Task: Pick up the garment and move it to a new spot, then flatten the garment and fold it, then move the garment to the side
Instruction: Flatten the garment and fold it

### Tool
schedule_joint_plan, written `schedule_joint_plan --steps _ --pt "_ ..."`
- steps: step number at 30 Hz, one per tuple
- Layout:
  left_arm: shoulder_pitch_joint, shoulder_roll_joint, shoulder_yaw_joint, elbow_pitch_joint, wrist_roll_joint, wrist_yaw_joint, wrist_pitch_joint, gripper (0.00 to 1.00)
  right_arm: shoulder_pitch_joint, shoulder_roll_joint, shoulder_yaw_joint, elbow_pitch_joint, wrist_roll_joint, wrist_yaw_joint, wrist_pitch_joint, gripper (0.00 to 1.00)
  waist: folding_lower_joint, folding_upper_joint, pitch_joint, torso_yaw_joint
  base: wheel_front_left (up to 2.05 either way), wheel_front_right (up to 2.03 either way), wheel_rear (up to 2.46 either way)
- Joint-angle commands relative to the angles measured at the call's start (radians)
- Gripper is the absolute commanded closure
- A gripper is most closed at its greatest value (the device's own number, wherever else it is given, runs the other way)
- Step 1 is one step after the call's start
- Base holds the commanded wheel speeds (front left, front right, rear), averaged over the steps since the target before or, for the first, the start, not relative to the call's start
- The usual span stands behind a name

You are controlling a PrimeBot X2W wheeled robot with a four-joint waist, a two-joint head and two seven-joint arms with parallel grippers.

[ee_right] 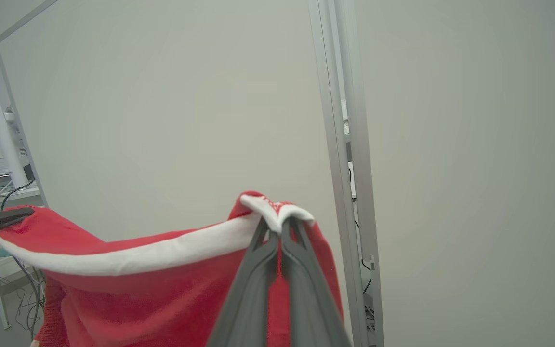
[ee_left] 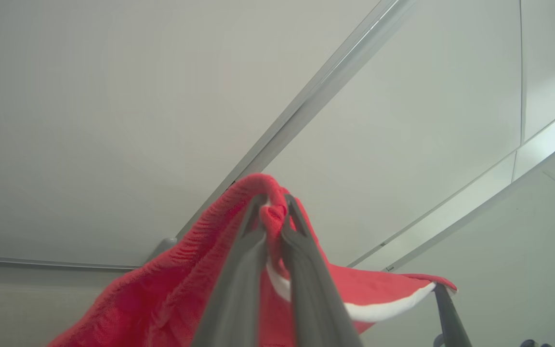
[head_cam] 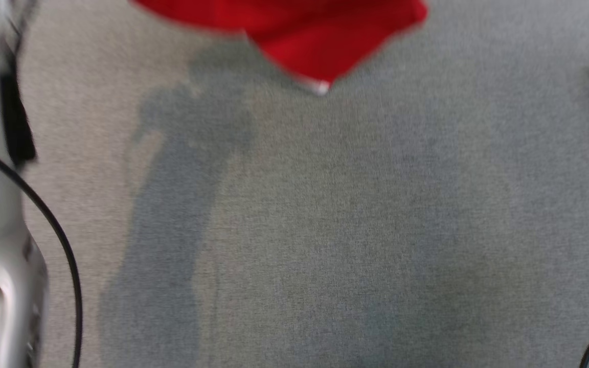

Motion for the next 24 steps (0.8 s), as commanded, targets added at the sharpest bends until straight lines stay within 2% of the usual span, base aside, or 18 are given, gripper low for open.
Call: schedule_joint_plan --steps 1,4,5,6,7,8,11,15,19,24 --pt "-0.123 0.001 0.014 0.072 0.030 -0.054 -0.068 1.00 -0.125 -0.003 0.007 0.058 -0.015 0.000 -0.032 1.00 -0.0001 0.0000 0.121 -0.037 0.00 0.00 0.00" --pt "-0.266 -0.007 0.010 0.188 0.074 -0.142 -0.178 1.00 -0.278 0.007 0.005 0.151 -0.033 0.000 -0.111 1.00 -0.0001 0.0000 0.173 -0.050 0.00 0.00 0.00" --pt "-0.266 -0.007 0.010 0.188 0.074 -0.142 -0.178 1.00 -0.278 0.007 0.005 0.151 -0.033 0.000 -0.111 1.00 -0.0001 0.0000 0.173 -0.050 0.00 0.00 0.00" --pt "-0.305 -0.014 0.011 0.227 0.083 -0.170 -0.213 1.00 -0.316 0.010 0.002 0.182 -0.043 0.000 -0.145 1.00 -0.0001 0.0000 0.184 -0.051 0.00 0.00 0.00" --pt "-0.367 -0.020 0.009 0.294 0.100 -0.223 -0.280 1.00 -0.371 0.019 0.003 0.237 -0.063 0.000 -0.207 1.00 -0.0001 0.0000 0.200 -0.053 0.00 0.00 0.00" --pt "-0.391 -0.023 0.006 0.322 0.109 -0.250 -0.312 1.00 -0.393 0.024 0.008 0.262 -0.073 0.000 -0.236 1.00 -0.0001 0.0000 0.208 -0.054 0.00 0.00 0.00" --pt "-0.415 -0.028 -0.015 0.409 0.141 -0.323 -0.387 1.00 -0.409 0.043 0.032 0.332 -0.072 0.000 -0.305 1.00 -0.0001 0.0000 0.230 -0.054 0.00 0.00 0.00" --pt "-0.367 -0.020 -0.077 0.515 0.211 -0.405 -0.474 1.00 -0.345 0.053 0.101 0.426 -0.046 0.000 -0.352 1.00 -0.0001 0.0000 0.238 -0.051 0.00 0.00 0.00" --pt "-0.276 -0.012 -0.146 0.616 0.267 -0.452 -0.518 1.00 -0.251 0.051 0.157 0.517 -0.003 0.000 -0.389 1.00 -0.0001 0.0000 0.233 -0.041 0.00 0.00 0.00" --pt "-0.154 0.013 -0.218 0.723 0.321 -0.478 -0.562 1.00 -0.143 0.038 0.239 0.608 0.063 0.000 -0.421 1.00 -0.0001 0.0000 0.206 -0.036 0.00 0.00 0.00"
